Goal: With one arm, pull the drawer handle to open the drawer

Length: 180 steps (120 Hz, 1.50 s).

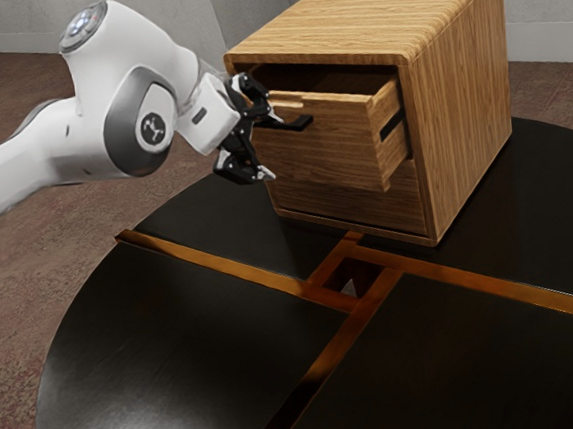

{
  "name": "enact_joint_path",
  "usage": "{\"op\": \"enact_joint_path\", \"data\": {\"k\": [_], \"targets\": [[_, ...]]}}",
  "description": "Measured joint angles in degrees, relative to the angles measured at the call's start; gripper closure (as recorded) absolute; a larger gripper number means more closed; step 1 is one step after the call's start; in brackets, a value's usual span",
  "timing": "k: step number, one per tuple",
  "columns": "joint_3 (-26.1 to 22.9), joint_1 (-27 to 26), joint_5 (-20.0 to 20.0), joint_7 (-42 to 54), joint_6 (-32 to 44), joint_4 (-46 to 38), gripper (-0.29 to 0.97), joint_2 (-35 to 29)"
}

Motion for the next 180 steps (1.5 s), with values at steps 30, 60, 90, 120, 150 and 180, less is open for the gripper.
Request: {"op": "enact_joint_path", "data": {"k": [30,60,90,120,150,180], "targets": [[0.12,-1.08,2.09,-0.15,0.74,-6.59,0.15,-5.84],[-0.09,-1.51,4.52,-0.57,1.31,-11.97,0.21,-11.33],[0.13,-1.99,6.54,-1.07,2.09,-17.90,0.19,-16.85],[0.13,-1.91,9.98,-2.29,2.31,-23.67,0.25,-23.33],[-0.05,-1.89,12.10,-3.66,2.39,-27.66,0.25,-27.74],[-0.66,-1.83,13.90,-5.04,2.41,-30.75,0.24,-31.10]]}}
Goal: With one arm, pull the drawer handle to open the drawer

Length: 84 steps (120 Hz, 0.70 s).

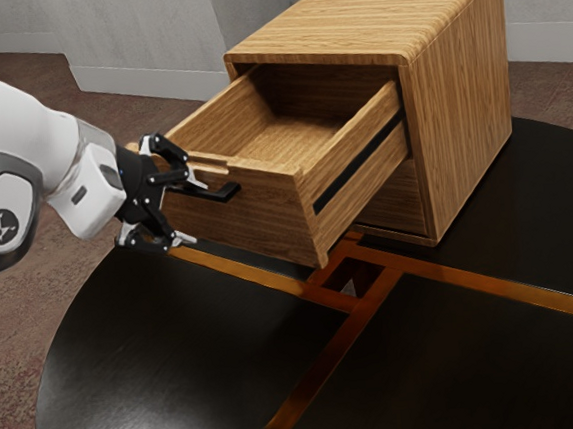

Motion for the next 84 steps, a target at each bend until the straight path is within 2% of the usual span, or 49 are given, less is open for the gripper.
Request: {"op": "enact_joint_path", "data": {"k": [30,50,58,66,84], "targets": [[-0.01,0.24,1.28,-1.24,-0.01,-2.89,0.25,-3.53],[-0.53,0.23,1.99,-1.87,-0.10,-2.88,0.11,-4.38],[-3.87,0.56,2.50,-2.17,-0.79,-1.46,0.08,-7.39],[-9.72,2.07,3.19,-2.96,-3.96,1.77,0.06,-11.19],[-20.55,4.20,2.41,-16.24,-21.92,8.31,0.03,-11.45]]}}
